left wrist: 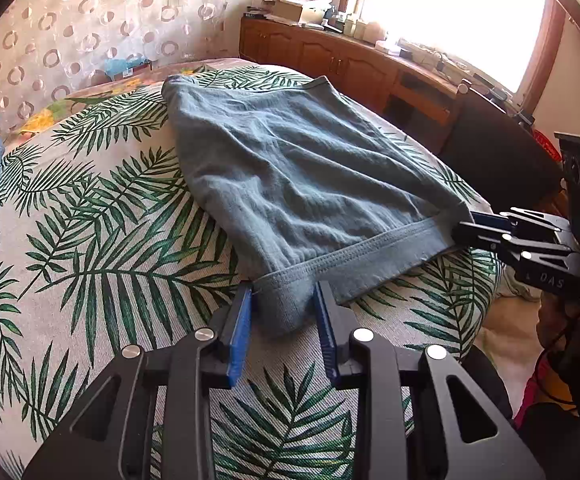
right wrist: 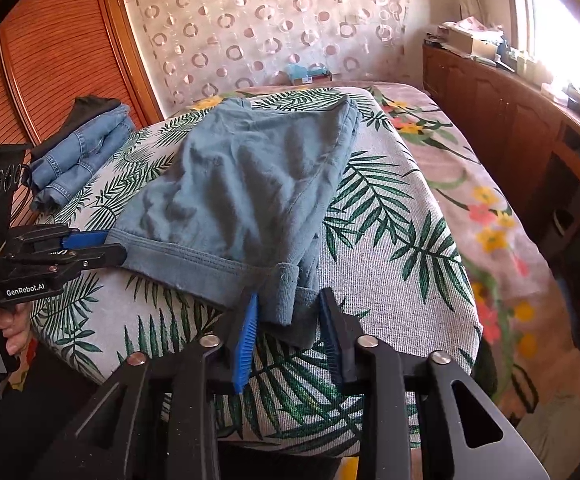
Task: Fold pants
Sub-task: 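Grasp the hem of the folded shorts with both tools side by side, then lift the held hem with both tools and fold it toward the waistband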
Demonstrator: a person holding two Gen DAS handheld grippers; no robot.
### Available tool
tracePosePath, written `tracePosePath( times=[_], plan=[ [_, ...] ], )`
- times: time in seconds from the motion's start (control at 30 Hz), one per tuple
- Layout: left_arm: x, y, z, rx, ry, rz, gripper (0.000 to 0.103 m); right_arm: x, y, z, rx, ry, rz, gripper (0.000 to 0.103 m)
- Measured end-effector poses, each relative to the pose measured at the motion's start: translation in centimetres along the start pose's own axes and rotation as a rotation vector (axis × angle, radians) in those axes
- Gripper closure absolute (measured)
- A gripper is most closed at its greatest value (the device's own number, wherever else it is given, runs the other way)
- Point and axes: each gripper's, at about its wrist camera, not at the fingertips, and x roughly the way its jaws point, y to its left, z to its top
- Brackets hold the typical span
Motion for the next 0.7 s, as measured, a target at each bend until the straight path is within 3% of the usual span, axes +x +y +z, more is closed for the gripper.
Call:
tracePosePath(
  times=[0.13,0.23,0.7],
  plan=[
    [-0.3,0.3,-0.1,-0.012,-0.006,-0.013,0.082,0.0,0.2,0.1,-0.017,-0.003,0.017,0.088],
    [-0.7,0.1,-0.1,-0.009,-0.014,-0.011,0.089,-0.1,0.2,0.1,-0.020,-0.004,0.037,0.091],
    [-4.2,-1.3,-0.7,0.026,-0.062,-0.009,0.092,-2.4,0.8,0.4,-0.009,-0.035,0.097,0.092]
  ],
)
